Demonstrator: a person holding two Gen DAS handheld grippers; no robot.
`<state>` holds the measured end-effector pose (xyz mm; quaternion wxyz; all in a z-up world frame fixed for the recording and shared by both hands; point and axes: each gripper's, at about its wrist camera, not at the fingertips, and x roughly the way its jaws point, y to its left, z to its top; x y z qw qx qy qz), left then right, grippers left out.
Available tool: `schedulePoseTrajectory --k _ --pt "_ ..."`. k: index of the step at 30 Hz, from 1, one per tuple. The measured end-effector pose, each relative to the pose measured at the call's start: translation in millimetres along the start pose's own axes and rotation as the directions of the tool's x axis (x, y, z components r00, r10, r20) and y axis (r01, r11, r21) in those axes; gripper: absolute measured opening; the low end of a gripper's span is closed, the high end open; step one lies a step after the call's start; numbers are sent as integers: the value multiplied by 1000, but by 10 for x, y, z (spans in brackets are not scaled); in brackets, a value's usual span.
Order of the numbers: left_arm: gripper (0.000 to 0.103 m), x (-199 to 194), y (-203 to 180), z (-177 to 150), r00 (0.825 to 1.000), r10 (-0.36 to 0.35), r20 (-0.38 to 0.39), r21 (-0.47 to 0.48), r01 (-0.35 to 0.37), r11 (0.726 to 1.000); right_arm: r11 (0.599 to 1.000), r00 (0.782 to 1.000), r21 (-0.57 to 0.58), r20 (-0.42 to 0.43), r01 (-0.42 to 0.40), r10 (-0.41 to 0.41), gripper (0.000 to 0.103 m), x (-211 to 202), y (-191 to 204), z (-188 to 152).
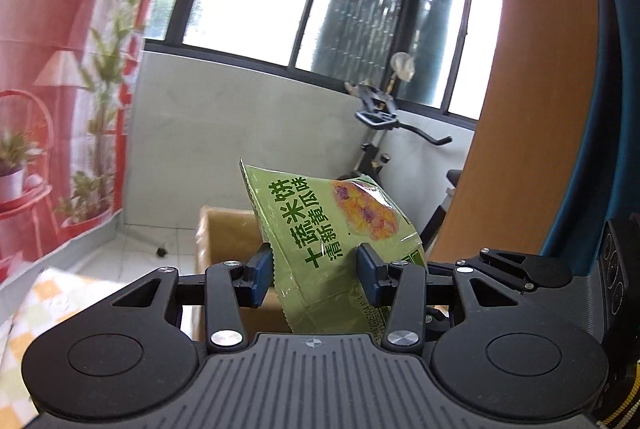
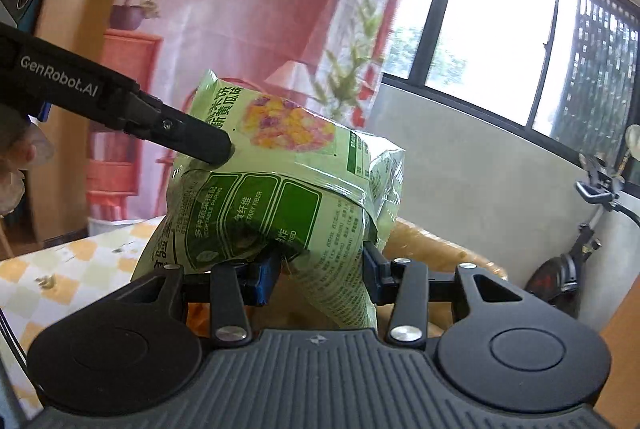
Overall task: Organize snacks
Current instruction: 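Lower the light green bag into the floor box and open the left gripper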
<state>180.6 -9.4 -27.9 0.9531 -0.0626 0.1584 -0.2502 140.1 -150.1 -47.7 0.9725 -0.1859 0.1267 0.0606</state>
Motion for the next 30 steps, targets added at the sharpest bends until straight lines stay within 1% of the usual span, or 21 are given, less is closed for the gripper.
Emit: schedulePoseTrajectory --k 2,6,11,14,19,20,22,24,27,30 --pt "48 161 27 78 1000 -20 -16 -4 20 1000 1000 1000 5 -2 27 -27 46 88 -116 57" --pt "49 481 121 203 998 -35 -45 -27 34 999 998 998 16 -16 66 -66 46 306 -344 106" --pt "49 774 211 307 997 -11 -72 -46 8 999 994 994 17 -33 106 -105 46 577 -523 100" --pt "49 904 213 339 996 -1 -90 -57 -5 998 993 992 34 -52 114 -112 46 721 -590 79" --pt "50 1037 229 326 995 -1 -100 -27 -1 1000 988 991 111 -82 111 -102 46 902 -769 -4" --pt "52 1066 234 307 995 3 -103 -18 -5 1000 986 991 127 -87 112 -101 46 924 -800 -32" --pt "52 1151 269 273 991 28 -129 -13 -30 999 981 989 151 -101 121 -106 46 979 -848 -66" --pt "52 1230 305 253 984 58 -168 -14 -61 998 977 988 174 -119 122 -102 46 1042 -897 -107" --pt "54 1235 364 190 974 96 -205 16 -94 995 970 985 204 -140 130 -102 46 1079 -922 -157" --pt "56 1153 441 167 969 125 -212 30 -121 992 978 983 163 -146 133 -109 46 1051 -879 -180"
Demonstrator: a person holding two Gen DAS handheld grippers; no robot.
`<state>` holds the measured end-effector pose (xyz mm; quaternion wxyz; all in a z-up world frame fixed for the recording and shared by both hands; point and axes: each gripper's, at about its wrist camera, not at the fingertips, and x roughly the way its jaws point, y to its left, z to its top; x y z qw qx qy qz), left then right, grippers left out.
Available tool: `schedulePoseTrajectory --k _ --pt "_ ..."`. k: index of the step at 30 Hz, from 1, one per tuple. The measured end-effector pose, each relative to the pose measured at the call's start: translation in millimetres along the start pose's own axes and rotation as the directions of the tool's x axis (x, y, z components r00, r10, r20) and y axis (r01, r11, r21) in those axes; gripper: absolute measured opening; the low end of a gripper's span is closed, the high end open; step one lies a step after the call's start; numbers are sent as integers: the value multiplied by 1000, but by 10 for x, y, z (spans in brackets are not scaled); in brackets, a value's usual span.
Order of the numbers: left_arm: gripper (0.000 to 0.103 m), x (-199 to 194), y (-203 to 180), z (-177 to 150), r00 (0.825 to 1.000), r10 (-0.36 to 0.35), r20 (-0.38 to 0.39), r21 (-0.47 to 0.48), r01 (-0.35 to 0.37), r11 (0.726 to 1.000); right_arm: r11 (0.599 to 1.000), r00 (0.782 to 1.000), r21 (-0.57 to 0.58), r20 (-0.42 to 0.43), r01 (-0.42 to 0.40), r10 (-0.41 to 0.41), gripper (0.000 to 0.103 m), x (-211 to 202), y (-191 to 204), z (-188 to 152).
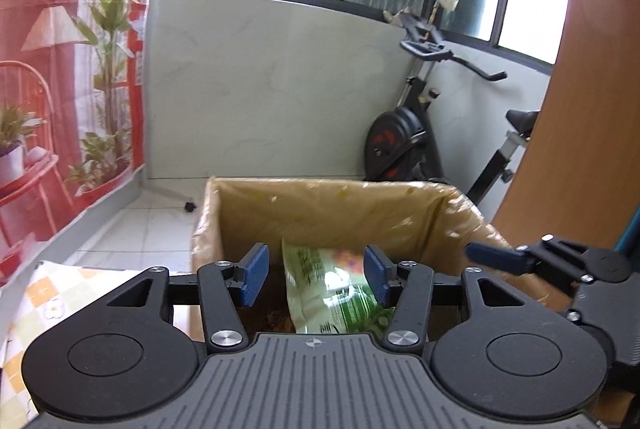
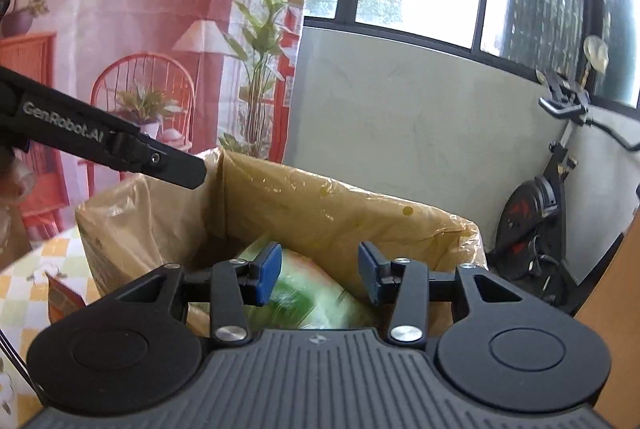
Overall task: Organize snacks
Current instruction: 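Lower the light green bag into the floor box and open the left gripper, then move both tools back to the snack bags beside the table box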
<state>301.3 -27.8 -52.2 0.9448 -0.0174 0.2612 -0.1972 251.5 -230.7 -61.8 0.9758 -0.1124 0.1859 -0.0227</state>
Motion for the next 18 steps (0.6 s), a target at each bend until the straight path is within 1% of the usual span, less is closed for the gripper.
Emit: schedulePoseTrajectory --k 3,5,9,12,15,18 --pt "57 -82 51 -27 1000 19 -3 4 -19 1000 999 1000 -40 6 4 -4 46 -67 56 -41" --pt "57 -154 46 -48 999 41 1 18 -41 999 999 1000 -42 17 3 -2 46 -134 77 -73" --pt "57 -321 30 -80 997 78 24 49 -79 996 1000 999 -13 42 -8 8 46 -280 104 -110" --pt "57 -482 43 -117 994 102 45 53 -104 993 1000 998 9 58 -11 10 46 -409 112 -173" --pt "57 -653 77 -154 993 109 54 44 -111 993 999 998 40 59 -14 12 46 -523 106 -244" --pt "58 -803 65 -193 990 122 70 59 -126 990 996 998 82 60 -19 14 46 -641 77 -321"
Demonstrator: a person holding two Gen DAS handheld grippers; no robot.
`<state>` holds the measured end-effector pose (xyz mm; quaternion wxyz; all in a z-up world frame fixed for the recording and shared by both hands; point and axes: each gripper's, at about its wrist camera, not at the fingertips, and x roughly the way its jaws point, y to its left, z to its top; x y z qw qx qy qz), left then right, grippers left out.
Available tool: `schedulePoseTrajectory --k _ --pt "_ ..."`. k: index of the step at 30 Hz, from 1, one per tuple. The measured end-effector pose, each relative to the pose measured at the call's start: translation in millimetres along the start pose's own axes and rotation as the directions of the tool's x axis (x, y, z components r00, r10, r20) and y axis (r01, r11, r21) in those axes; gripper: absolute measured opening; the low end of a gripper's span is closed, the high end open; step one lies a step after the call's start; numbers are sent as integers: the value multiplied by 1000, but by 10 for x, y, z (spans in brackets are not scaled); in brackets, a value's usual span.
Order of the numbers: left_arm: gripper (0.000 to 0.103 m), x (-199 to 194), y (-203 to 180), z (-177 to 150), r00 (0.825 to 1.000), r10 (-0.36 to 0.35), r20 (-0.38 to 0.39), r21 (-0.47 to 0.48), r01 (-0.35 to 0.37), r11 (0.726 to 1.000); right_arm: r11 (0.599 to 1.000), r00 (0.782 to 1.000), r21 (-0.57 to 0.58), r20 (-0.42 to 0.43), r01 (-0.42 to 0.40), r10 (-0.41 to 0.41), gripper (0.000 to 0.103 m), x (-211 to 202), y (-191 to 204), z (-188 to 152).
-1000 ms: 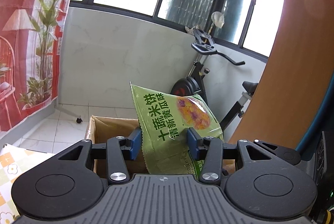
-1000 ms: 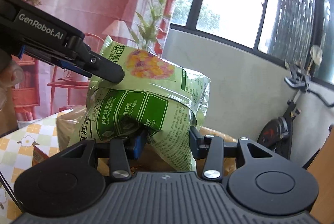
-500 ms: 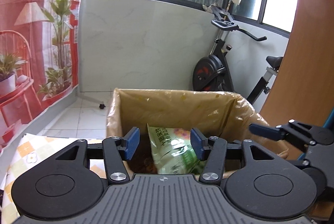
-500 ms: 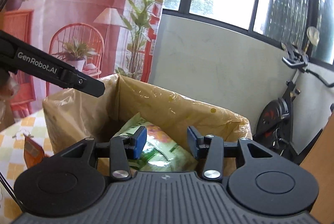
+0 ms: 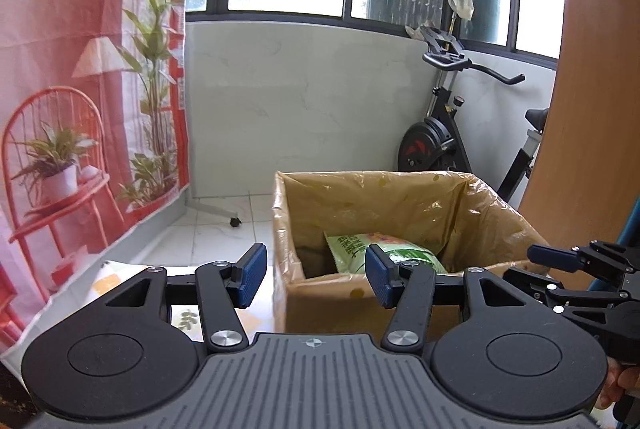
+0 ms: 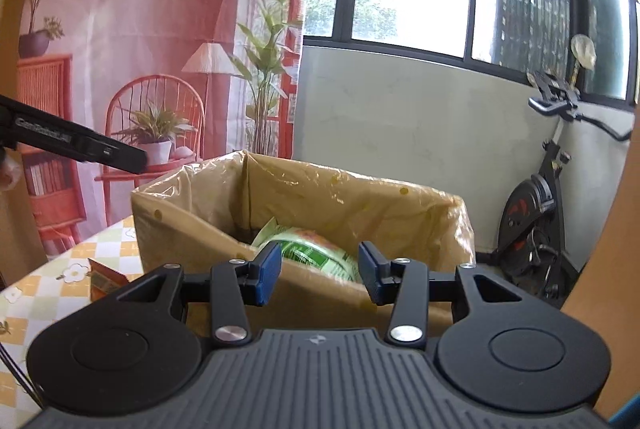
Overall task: Organize snacks
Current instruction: 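Move both tools back to the snack bags beside the table box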
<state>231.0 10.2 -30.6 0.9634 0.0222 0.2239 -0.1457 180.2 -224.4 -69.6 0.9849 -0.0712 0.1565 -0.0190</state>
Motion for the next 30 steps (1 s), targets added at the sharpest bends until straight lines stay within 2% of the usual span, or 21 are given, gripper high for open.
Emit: schedulePoseTrajectory --k 3,7,10,12,14,20,30 --pt "66 -144 -21 -55 999 25 22 29 -26 999 999 1000 52 0 -3 3 46 -119 -27 -103" --pt "91 -279 -2 -214 999 9 48 48 -11 999 993 1000 116 -1 -13 14 47 -240 -39 -272" --pt "92 -287 5 -391 998 5 58 62 -9 998 987 999 156 -16 -30 33 56 -286 -25 -400" --pt "92 -239 0 -503 999 24 36 72 -27 997 983 999 180 -31 -37 44 67 -287 -1 -488" --pt "92 -166 11 -618 999 43 5 72 -43 996 978 997 205 -58 -35 48 72 -273 13 -564" --pt "92 56 191 -910 996 52 -68 10 -52 999 943 985 328 -137 -53 103 89 -193 -13 -787" --pt "92 299 324 -1229 988 90 -125 -14 -92 996 902 958 431 -254 -10 132 97 97 -61 -1027"
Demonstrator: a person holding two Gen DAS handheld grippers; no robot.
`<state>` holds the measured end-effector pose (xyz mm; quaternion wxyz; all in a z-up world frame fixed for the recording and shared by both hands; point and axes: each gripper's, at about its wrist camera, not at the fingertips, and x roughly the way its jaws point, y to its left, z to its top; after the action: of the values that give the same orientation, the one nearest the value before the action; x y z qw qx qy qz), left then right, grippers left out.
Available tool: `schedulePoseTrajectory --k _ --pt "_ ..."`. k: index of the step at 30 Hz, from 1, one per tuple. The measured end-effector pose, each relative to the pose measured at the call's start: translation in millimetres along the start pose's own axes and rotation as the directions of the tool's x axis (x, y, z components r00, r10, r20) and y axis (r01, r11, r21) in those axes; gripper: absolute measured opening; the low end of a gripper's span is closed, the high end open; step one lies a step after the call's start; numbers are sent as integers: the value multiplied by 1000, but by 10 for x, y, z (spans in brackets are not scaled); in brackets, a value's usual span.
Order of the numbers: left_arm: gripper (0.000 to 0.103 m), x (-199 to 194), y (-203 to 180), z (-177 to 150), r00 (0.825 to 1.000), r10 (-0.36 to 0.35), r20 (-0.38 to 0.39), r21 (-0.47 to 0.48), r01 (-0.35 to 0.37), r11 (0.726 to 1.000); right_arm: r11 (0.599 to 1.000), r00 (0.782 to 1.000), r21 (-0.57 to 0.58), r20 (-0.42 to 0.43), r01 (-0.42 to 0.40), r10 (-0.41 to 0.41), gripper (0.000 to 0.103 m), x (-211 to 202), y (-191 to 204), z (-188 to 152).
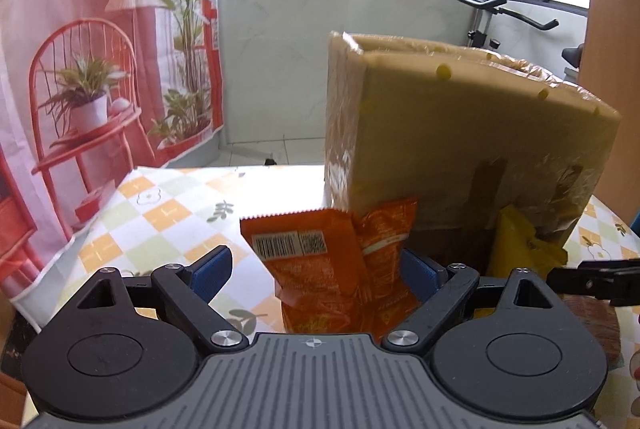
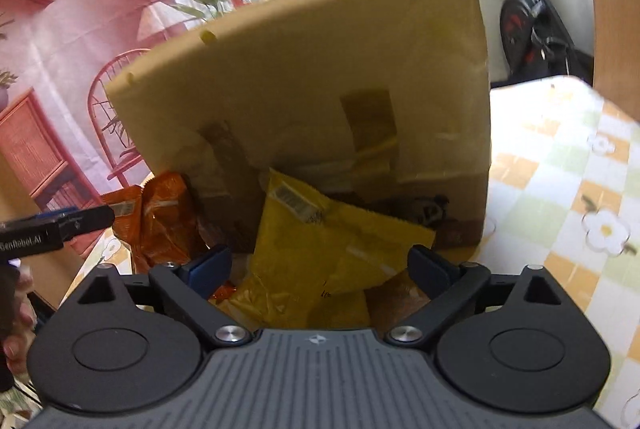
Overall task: Organize snacks
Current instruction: 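Move both tools back to the snack bags beside the table box, then close the left gripper on the orange bag while the right gripper closes on the yellow bag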
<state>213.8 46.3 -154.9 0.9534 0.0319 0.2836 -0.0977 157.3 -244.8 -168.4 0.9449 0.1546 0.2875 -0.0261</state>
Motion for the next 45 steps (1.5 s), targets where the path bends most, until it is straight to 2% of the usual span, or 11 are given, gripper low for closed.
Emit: schedulePoseTrajectory --k 4,8,12,21,33,36,38,40,45 --pt "92 98 -21 -61 1000 7 -6 -6 -7 1000 999 998 -1 -61 33 -33 98 146 18 -30" --pt "92 186 -51 -95 1000 -8 -7 1 8 1000 999 997 1 -58 45 -44 102 186 6 -58" --pt "92 297 -67 -104 1000 0 -8 13 0 1000 999 997 7 -67 49 -48 102 239 -27 -42" --pt "95 490 -92 -168 999 -37 -17 -15 37 999 997 990 -27 -113 76 -79 103 438 56 -13" --pt "98 704 7 -248 996 -71 -57 -118 64 991 994 989 -42 -101 104 -107 101 455 129 -50" --pt "93 681 27 -277 995 -86 -52 -138 78 987 995 990 -33 -99 98 -100 97 448 140 -77" --pt "83 651 25 -283 995 -86 -46 -132 80 988 995 991 -27 -93 94 -96 94 423 142 -90" --pt "79 594 9 -306 996 -78 -42 -130 72 989 996 992 -27 -88 83 -85 92 405 145 -86" --pt "77 389 7 -303 997 -75 -2 -166 73 983 999 998 -21 -37 49 -49 90 261 152 -125"
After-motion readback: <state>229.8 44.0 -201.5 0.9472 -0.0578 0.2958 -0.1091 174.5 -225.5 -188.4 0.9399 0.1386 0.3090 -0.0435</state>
